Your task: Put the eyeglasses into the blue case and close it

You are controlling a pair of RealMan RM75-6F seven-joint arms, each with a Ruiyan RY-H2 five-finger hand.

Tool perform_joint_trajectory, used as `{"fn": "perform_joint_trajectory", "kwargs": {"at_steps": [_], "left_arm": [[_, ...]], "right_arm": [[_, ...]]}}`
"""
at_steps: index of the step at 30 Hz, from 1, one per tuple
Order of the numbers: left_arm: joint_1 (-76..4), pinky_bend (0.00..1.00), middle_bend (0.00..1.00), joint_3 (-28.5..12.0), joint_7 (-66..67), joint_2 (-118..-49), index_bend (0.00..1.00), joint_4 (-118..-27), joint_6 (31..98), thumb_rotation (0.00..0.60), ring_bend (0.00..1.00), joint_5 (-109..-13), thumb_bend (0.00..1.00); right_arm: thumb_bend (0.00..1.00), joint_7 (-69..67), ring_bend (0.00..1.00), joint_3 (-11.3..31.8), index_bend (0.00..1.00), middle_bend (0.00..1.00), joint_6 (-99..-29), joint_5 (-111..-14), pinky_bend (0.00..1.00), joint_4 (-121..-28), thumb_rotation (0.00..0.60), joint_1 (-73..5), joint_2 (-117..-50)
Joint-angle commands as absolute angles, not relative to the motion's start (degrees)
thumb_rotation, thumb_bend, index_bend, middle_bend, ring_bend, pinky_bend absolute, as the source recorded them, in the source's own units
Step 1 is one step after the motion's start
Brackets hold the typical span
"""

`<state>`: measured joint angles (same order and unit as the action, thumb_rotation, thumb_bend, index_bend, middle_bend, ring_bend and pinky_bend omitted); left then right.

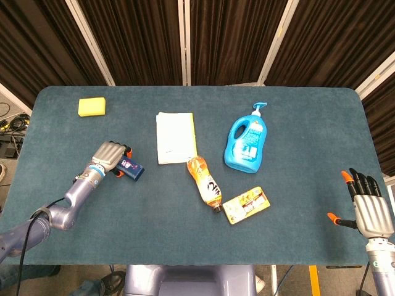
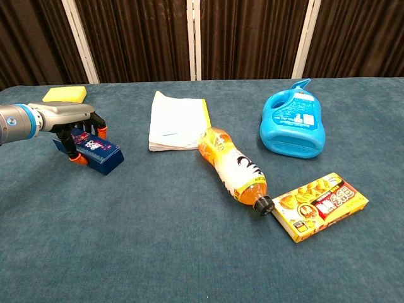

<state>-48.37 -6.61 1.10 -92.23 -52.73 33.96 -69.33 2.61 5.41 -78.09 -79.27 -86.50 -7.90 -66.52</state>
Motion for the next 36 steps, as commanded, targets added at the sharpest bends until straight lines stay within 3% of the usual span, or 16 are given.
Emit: {"fn": "perform_joint_trajectory", "kwargs": {"at_steps": [1,5,7,9,11,13,19,26,29,36], "left_arm": [[-48.4,0.37,0.35,-6.8,1.3,-92.3,0.51,-52.8,34.1,0.6,0.34,-69.0,0.33],[-48.3,0.37,0.33,-6.8,1.3,-92.2,0.5,-53.2,33.9,0.6,0.33,-68.8,0.29],[-48.3,0.34,0.25,-6.9,1.2,-91.9,0.45,-53.5,33.8,0.6,0.28,-68.6,0.14],[-48.0,0.24,0.1,-7.1,1.4,-91.8,0.31,-53.7,35.1,0.567,0.13,-68.8,0.01],[-47.5,0.1,0.02,-7.3,1.5,-91.4,0.15,-54.3,36.8,0.496,0.03,-69.0,0.0],[-47.0,0.0,0.0,-7.7,1.1,-90.8,0.02,-55.3,38.0,0.43,0.0,-69.1,0.0],[-43.2,0.0,0.0,-9.9,-0.5,-83.3,0.0,-65.5,46.5,0.423,0.0,-69.5,0.0],[-35.6,0.0,0.0,-11.2,5.8,-75.4,0.0,-80.4,60.9,0.589,0.0,-67.2,0.0],[-29.2,0.0,0.0,-9.7,11.5,-70.3,0.0,-91.8,71.5,0.6,0.0,-67.6,0.0],[-18.5,0.0,0.0,-3.8,16.4,-64.2,0.0,-105.9,85.4,0.6,0.0,-73.1,0.0]], "right_arm": [[0.0,2.6,0.0,5.4,0.0,0.0,-78.1,-79.3,0.0,-86.5,0.6,-7.9,-66.5],[0.0,2.6,0.0,5.4,0.0,0.0,-78.1,-79.3,0.0,-86.5,0.6,-7.9,-66.5],[0.0,2.5,0.0,5.4,0.0,0.0,-78.1,-79.3,0.0,-86.5,0.6,-7.9,-66.5],[0.0,2.5,0.0,5.4,0.0,0.0,-78.2,-79.3,0.0,-86.6,0.6,-7.9,-66.5],[0.0,2.4,0.0,5.4,0.0,0.0,-78.2,-79.4,0.0,-86.7,0.6,-7.8,-66.4],[0.0,2.4,0.0,5.4,0.0,0.0,-78.3,-79.5,0.0,-86.9,0.6,-7.8,-66.3],[0.0,1.3,0.0,5.3,0.0,0.0,-78.7,-80.1,0.0,-86.9,0.6,-7.7,-66.1],[0.0,0.9,0.0,5.4,0.0,0.0,-80.7,-81.8,0.0,-87.2,0.6,-7.4,-65.9],[0.0,0.4,0.0,5.5,0.0,0.0,-82.0,-83.1,0.0,-88.0,0.6,-7.3,-65.4],[0.0,1.1,0.0,5.7,0.0,0.0,-83.9,-84.7,0.0,-88.6,0.6,-7.1,-64.8]]}}
